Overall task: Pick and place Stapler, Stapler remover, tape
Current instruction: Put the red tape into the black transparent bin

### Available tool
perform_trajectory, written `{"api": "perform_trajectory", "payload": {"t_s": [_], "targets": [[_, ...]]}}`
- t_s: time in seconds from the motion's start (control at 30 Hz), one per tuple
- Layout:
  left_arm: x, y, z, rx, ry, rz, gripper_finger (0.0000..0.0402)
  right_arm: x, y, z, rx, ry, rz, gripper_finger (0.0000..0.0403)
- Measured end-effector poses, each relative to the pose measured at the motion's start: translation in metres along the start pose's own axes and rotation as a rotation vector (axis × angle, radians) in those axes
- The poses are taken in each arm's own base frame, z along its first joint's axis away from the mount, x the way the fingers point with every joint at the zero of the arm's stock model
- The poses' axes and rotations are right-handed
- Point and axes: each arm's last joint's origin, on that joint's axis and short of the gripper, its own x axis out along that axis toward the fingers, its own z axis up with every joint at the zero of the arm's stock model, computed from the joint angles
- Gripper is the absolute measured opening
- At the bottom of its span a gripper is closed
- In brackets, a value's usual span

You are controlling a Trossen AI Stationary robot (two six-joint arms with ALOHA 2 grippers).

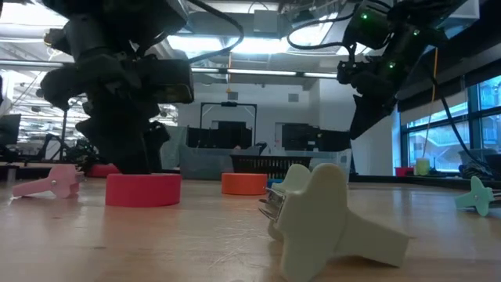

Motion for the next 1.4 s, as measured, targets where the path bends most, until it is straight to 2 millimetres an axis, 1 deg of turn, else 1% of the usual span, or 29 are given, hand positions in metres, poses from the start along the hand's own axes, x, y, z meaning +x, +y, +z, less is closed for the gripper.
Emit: {"api": "perform_trajectory", "payload": {"t_s": [0.07,0.17,0.2,0.27,0.37,0.43,0.5,0.57,0.63,0.77,0.8,0.9,1.0,1.1,1.17,1.23,1.4], "targets": [[-0.001,-0.001,0.000,0.008,0.000,-0.013,0.0137,0.000,0.000,0.001,0.002,-0.009,0.002,0.0065],[-0.006,-0.001,0.002,0.042,0.020,-0.023,0.0048,0.000,0.000,0.002,0.004,-0.022,0.005,0.0066],[-0.009,0.000,0.003,0.053,0.026,-0.031,0.0034,0.000,0.001,0.003,0.005,-0.028,0.006,0.0066],[-0.017,-0.002,0.010,0.072,0.001,-0.041,0.0033,0.000,0.001,0.004,0.007,-0.037,0.008,0.0067],[-0.039,-0.003,0.026,0.137,-0.073,0.001,0.0033,0.000,0.001,0.005,0.009,-0.048,0.011,0.0066],[-0.054,0.002,0.035,0.201,-0.097,0.090,0.0033,0.000,0.001,0.006,0.008,-0.058,0.013,0.0064],[-0.072,0.008,0.050,0.277,-0.175,0.203,0.0033,0.000,0.002,0.007,0.010,-0.072,0.016,0.0064],[-0.090,0.018,0.063,0.333,-0.252,0.337,0.0033,0.000,0.002,0.008,0.013,-0.085,0.019,0.0063],[-0.101,0.036,0.075,0.340,-0.299,0.462,0.0033,0.000,0.002,0.009,-0.002,-0.095,0.020,0.0063],[-0.120,0.087,0.098,0.243,-0.391,0.629,0.0033,-0.001,0.002,0.010,-0.009,-0.106,0.022,0.0063],[-0.124,0.102,0.100,0.215,-0.391,0.661,0.0033,-0.001,0.002,0.011,-0.008,-0.109,0.023,0.0063],[-0.132,0.146,0.103,0.128,-0.377,0.737,0.0033,-0.001,0.002,0.011,-0.008,-0.114,0.024,0.0063],[-0.148,0.188,0.102,0.029,-0.404,0.765,0.0033,-0.001,0.003,0.012,-0.006,-0.126,0.027,0.0063],[-0.157,0.225,0.094,-0.060,-0.423,0.767,0.0033,-0.001,0.003,0.015,-0.021,-0.153,0.030,0.0063],[-0.157,0.244,0.090,-0.104,-0.434,0.734,0.0033,-0.001,0.004,0.017,-0.027,-0.172,0.034,0.0063],[-0.151,0.260,0.084,-0.144,-0.412,0.720,0.0033,-0.001,0.004,0.019,-0.038,-0.193,0.036,0.0063],[-0.118,0.282,0.080,-0.161,-0.336,0.704,0.0033,-0.002,0.005,0.022,-0.039,-0.222,0.041,0.0063]]}}
